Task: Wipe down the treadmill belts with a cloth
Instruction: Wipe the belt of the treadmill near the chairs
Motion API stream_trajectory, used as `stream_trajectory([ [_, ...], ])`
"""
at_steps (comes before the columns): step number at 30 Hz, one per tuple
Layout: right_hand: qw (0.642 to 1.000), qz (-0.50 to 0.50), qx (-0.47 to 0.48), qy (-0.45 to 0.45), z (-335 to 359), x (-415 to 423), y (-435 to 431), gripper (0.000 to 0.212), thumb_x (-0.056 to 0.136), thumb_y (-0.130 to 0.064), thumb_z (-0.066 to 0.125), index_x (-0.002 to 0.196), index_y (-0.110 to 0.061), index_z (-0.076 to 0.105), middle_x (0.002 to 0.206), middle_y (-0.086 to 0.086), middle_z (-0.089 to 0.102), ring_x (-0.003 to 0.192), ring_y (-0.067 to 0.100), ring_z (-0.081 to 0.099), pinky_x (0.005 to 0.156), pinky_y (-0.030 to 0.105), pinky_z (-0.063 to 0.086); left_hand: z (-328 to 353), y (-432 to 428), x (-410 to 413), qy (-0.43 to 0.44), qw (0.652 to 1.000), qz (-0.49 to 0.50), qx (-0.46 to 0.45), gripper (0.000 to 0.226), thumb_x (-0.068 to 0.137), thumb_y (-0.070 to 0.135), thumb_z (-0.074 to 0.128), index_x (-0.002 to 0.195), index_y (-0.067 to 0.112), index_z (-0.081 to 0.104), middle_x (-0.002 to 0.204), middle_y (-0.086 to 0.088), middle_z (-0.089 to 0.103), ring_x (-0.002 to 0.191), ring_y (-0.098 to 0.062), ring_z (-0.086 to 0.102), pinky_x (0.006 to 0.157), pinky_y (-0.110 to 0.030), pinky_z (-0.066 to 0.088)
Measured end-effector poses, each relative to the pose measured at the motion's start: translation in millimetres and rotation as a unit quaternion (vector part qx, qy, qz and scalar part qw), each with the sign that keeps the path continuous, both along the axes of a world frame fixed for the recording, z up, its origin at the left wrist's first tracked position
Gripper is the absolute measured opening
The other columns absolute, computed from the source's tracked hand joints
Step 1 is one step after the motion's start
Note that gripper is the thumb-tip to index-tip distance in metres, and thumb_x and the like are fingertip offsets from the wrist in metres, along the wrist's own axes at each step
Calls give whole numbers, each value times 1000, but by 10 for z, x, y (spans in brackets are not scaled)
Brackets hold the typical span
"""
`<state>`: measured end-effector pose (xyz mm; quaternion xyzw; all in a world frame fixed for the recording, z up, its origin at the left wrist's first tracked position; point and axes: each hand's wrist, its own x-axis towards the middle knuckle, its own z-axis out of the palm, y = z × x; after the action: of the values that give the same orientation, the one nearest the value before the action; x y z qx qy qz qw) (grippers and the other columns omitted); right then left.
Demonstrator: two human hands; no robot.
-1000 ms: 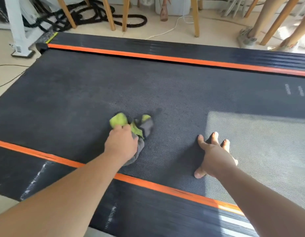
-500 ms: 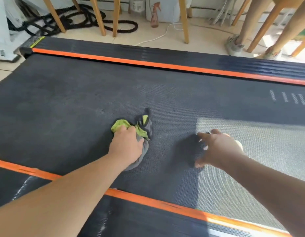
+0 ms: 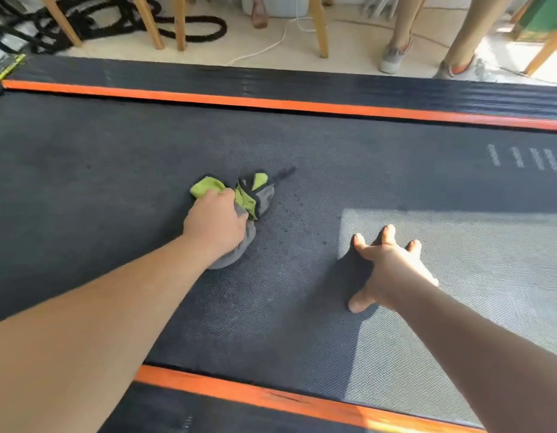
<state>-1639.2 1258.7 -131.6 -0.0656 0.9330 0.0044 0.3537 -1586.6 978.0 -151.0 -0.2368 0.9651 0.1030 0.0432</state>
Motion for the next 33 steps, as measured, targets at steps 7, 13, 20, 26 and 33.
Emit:
stream_trajectory([
  [7, 1000, -7, 12, -7, 16, -14, -16, 145, 40, -54, 100, 151, -66, 7, 161, -13, -16, 151, 41, -5, 98, 76, 41, -31, 774, 540, -32, 966, -235, 106, 28, 92, 43, 66, 100, 21, 51, 111, -4, 53, 107, -31, 55, 85, -41, 49],
  [13, 1000, -2, 1, -10, 19, 15, -2, 141, 45, -52, 99, 152, -65, 7, 161, -13, -18, 151, 39, -4, 101, 74, 40, -97, 617, 79, 68, 996, -7, 65, 27, 92, 38, 66, 92, 18, 47, 108, -11, 54, 100, -35, 56, 80, -42, 47],
  [20, 1000, 3, 5, -9, -13, -10, 4, 140, 44, -50, 101, 151, -65, 12, 160, -12, -14, 149, 39, 0, 100, 76, 39, -99, 481, 178, 30, 981, -188, 49, 24, 92, 40, 62, 100, 18, 56, 113, -9, 57, 107, -35, 57, 84, -43, 51],
  [26, 999, -17, 21, -30, -5, -65, -55, 148, 42, -50, 102, 151, -67, 3, 162, -11, -26, 153, 40, -16, 101, 82, 31, -141, 315, -4, 42, 997, -39, 53, 31, 92, 41, 66, 89, 17, 48, 100, -11, 57, 94, -38, 60, 76, -41, 49],
  [33, 1000, -6, 11, -17, -25, -30, 2, 143, 44, -48, 101, 151, -65, 9, 163, -12, -19, 152, 41, -8, 100, 82, 33, -99, 443, 67, 19, 981, -188, 36, 28, 92, 39, 66, 105, 16, 58, 112, -10, 57, 107, -36, 58, 83, -43, 50],
])
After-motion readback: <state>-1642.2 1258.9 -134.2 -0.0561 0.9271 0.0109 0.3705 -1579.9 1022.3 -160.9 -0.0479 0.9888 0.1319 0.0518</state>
